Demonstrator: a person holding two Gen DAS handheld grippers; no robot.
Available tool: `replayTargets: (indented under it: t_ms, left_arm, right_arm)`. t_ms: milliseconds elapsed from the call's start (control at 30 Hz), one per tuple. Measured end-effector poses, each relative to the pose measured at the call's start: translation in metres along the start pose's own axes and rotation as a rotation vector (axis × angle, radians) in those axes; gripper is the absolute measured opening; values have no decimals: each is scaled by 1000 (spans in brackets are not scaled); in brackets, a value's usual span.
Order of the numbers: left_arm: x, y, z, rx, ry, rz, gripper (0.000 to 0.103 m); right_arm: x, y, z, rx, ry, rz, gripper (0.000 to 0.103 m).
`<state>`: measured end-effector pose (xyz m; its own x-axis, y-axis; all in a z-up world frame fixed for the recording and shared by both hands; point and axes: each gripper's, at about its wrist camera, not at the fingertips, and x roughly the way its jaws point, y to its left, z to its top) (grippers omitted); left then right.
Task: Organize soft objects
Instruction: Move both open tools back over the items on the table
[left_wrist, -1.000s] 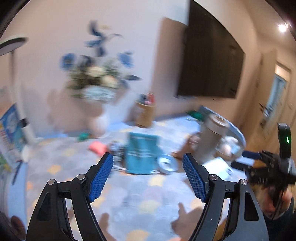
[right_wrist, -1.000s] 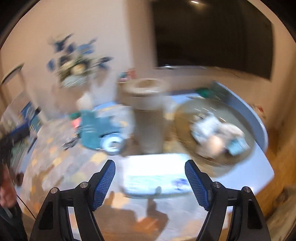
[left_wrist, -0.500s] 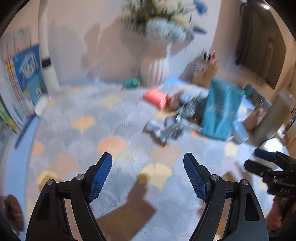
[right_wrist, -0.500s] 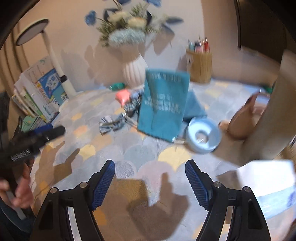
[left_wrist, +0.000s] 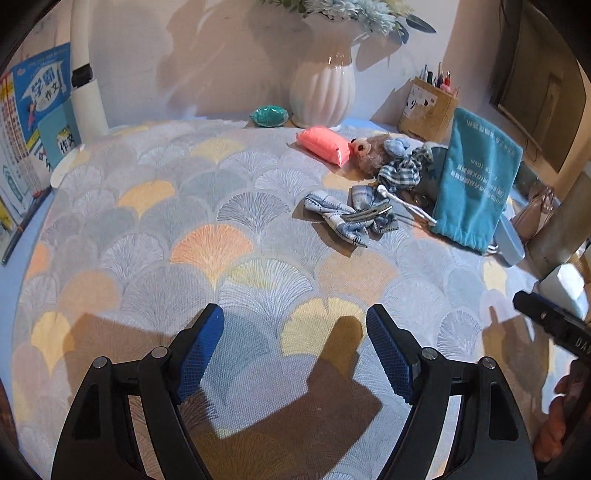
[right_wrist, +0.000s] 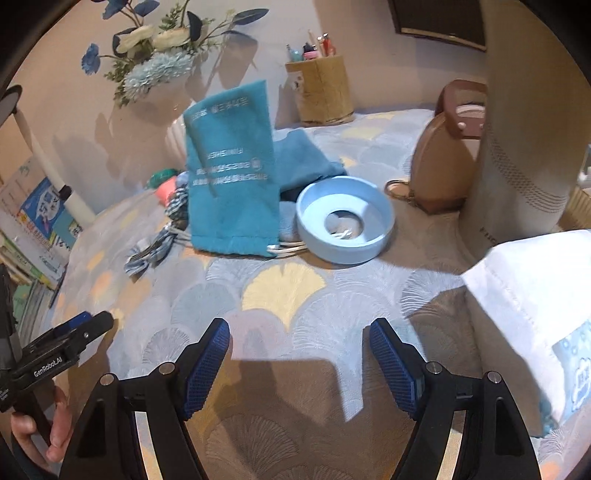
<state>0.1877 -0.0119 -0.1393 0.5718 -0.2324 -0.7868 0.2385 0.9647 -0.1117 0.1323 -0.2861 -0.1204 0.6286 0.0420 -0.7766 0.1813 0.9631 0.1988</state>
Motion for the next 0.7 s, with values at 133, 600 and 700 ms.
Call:
replayTargets:
  t_ms: [133,600,700]
  left_arm:
    - [-3,-9,7,43,40,34,78]
    - [40,-39,66,194,58,-54,78]
    - [54,-39,65,170,76,-91,78]
  right_arm:
    - [-3,3,7,3,22,-78,77]
    - [24,-10,70,35,148,-218,88]
    - [37,-9,71,14,191,-241,88]
